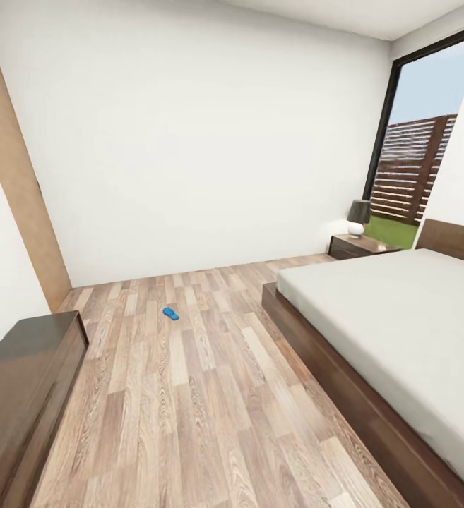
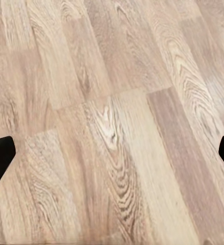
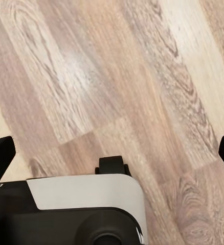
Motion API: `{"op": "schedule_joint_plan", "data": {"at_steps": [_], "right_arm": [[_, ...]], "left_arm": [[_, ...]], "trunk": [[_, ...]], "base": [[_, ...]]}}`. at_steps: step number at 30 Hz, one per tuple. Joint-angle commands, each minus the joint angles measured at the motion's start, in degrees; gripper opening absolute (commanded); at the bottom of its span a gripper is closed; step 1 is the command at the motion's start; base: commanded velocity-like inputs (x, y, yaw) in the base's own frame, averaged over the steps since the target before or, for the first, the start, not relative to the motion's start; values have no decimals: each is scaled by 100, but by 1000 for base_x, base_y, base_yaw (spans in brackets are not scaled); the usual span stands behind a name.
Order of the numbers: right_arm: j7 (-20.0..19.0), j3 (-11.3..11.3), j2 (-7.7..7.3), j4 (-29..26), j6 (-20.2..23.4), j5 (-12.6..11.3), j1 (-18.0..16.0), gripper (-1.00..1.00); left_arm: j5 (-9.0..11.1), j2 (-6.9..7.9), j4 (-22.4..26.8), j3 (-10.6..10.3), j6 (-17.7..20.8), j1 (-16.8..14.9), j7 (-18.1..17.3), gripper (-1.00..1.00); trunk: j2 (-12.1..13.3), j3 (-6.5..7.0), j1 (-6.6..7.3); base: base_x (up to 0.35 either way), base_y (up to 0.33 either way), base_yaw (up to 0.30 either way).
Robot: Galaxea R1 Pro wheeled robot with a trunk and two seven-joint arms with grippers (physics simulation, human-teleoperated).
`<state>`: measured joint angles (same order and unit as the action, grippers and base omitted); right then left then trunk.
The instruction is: In the bedroom, move the book from the bed onto either nightstand, and place the two sandals side by side next to the bed.
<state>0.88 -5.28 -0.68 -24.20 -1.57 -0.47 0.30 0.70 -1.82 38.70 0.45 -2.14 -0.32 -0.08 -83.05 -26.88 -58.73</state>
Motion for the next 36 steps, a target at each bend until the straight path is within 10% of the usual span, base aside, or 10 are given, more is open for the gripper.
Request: {"op": "schedule_joint_plan", "data": {"at_steps": [1, 36], "right_arm": [[3, -8, 0, -7, -10, -5, 4, 100], [0, 1, 0, 3, -10, 3, 5, 100]], "left_arm": [[8, -1, -4, 6, -16, -3, -1, 100], [18, -2, -12, 8, -15, -3, -1, 100]], "trunk": [[-3, -5, 0], [-3, -5, 0]], "base": [[0, 0, 286], [198, 0, 117]]}}
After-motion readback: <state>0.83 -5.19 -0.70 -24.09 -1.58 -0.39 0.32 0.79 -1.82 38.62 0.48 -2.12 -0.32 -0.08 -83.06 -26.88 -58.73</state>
